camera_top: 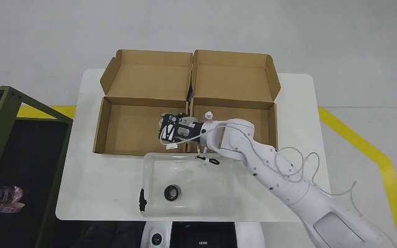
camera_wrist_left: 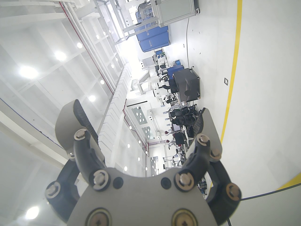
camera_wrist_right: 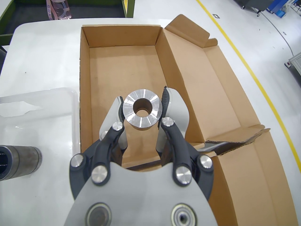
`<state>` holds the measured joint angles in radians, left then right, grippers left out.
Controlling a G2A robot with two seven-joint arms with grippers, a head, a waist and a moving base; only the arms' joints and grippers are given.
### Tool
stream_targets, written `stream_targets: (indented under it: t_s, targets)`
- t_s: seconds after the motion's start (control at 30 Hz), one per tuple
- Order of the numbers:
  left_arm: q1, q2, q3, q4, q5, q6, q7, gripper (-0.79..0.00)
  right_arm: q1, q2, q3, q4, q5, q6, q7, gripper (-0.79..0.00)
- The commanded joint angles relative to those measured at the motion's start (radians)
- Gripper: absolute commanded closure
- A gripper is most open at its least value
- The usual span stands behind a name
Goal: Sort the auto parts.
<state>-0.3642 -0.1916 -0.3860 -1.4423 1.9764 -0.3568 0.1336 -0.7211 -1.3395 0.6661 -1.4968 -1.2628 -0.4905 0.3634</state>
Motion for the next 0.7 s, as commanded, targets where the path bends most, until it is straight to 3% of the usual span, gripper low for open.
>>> stream_targets:
  t_s: [0.0,0.43,0.5,0.67]
  targets:
    - [0.000,0.000,0.000,0.000,0.000,0.000,0.000,-0.785,0.017,-0.010,-0.010,0.025,0.007,0.008,0.011,0.000]
    - [0.000,0.000,0.000,0.000,0.000,0.000,0.000,-0.785,0.111,-0.082,-0.082,0.196,0.020,0.062,0.075,0.000]
    - [0.000,0.000,0.000,0.000,0.000,0.000,0.000,-0.785,0.124,-0.092,-0.092,0.226,0.019,0.059,0.075,-0.077]
    - [0.000,0.000,0.000,0.000,0.000,0.000,0.000,-0.785,0.153,-0.115,-0.106,0.291,0.012,0.060,0.080,-0.135]
